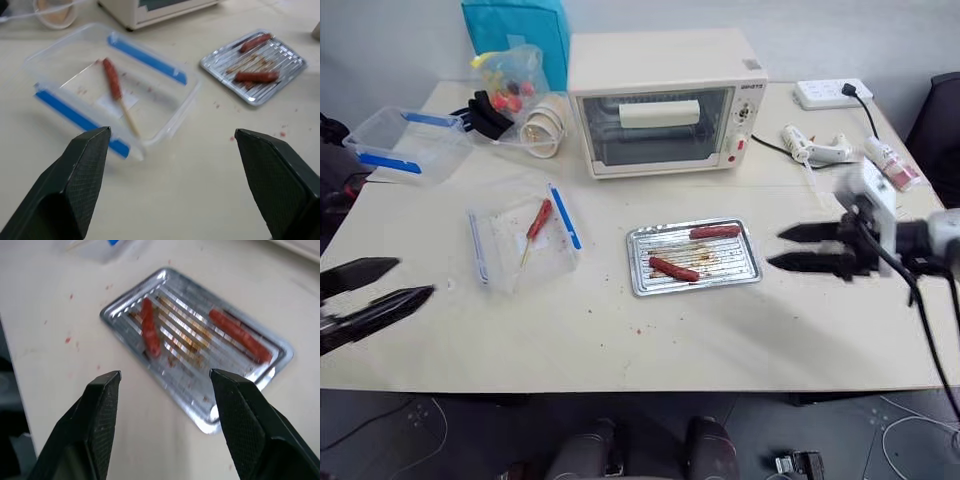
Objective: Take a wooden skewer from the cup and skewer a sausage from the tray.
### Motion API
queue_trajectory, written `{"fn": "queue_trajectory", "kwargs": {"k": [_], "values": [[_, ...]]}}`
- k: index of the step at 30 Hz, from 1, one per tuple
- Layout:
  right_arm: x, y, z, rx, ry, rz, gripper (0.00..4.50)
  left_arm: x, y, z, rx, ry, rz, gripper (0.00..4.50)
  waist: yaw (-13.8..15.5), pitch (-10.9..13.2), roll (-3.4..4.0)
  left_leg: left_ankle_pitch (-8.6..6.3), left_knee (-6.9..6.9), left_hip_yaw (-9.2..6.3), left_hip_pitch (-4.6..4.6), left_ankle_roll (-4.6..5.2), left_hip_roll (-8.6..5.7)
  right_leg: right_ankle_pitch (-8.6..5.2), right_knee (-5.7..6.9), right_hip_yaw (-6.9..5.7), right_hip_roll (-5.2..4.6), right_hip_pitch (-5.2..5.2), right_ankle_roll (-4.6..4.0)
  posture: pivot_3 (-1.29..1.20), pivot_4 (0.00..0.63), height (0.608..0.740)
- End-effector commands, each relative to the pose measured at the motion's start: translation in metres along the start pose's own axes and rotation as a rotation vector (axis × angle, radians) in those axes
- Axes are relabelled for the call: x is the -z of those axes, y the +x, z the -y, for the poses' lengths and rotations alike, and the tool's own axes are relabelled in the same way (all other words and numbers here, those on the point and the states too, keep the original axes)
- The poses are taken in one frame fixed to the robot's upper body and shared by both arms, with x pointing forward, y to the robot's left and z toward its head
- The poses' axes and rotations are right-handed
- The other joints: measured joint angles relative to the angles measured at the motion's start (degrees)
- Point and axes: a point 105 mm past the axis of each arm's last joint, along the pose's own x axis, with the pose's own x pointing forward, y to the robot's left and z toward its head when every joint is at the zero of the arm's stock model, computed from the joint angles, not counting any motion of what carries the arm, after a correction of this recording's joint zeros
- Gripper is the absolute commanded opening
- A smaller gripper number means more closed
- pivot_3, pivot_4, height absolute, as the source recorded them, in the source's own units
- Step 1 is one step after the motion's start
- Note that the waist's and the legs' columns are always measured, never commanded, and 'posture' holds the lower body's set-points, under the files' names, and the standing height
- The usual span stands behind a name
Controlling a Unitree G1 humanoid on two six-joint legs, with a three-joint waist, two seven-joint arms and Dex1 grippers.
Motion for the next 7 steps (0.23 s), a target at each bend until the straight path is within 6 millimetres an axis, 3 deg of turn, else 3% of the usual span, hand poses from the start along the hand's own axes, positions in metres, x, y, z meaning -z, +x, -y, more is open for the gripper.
{"fn": "queue_trajectory", "kwargs": {"k": [1, 4, 7], "values": [[0.005, -0.035, 0.01, 0.09, -0.024, 0.001, 2.94, 0.001, -0.026, -0.018, -0.021, 0.018, 0.002, 4.21, 0.0, 0.0, 0.0, -0.02, -0.01, 0.01, 0.09, 0.02, 0.01, 0.0, 0.0, 0.01, -0.01, 0.05, -0.01, 0.0, 0.15, 0.74], [0.023, -0.056, 0.022, 0.171, 0.045, 0.007, 2.94, 0.02, -0.036, -0.032, -0.05, 0.023, -0.062, 4.21, -0.2, 0.0, 0.01, -0.22, -0.11, 0.14, 0.39, 0.03, 0.05, -0.08, 0.01, 0.07, -0.11, 0.19, -0.16, 0.0, 0.15, 0.74], [0.036, -0.064, 0.027, 0.21, 0.08, -0.008, 2.94, 0.025, -0.033, -0.035, -0.045, 0.035, -0.063, 4.21, -0.5, 0.0, 0.01, -0.3, -0.16, 0.17, 0.44, -0.06, 0.18, -0.15, 0.02, 0.1, -0.18, 0.18, -0.27, 0.0, 0.15, 0.74]]}}
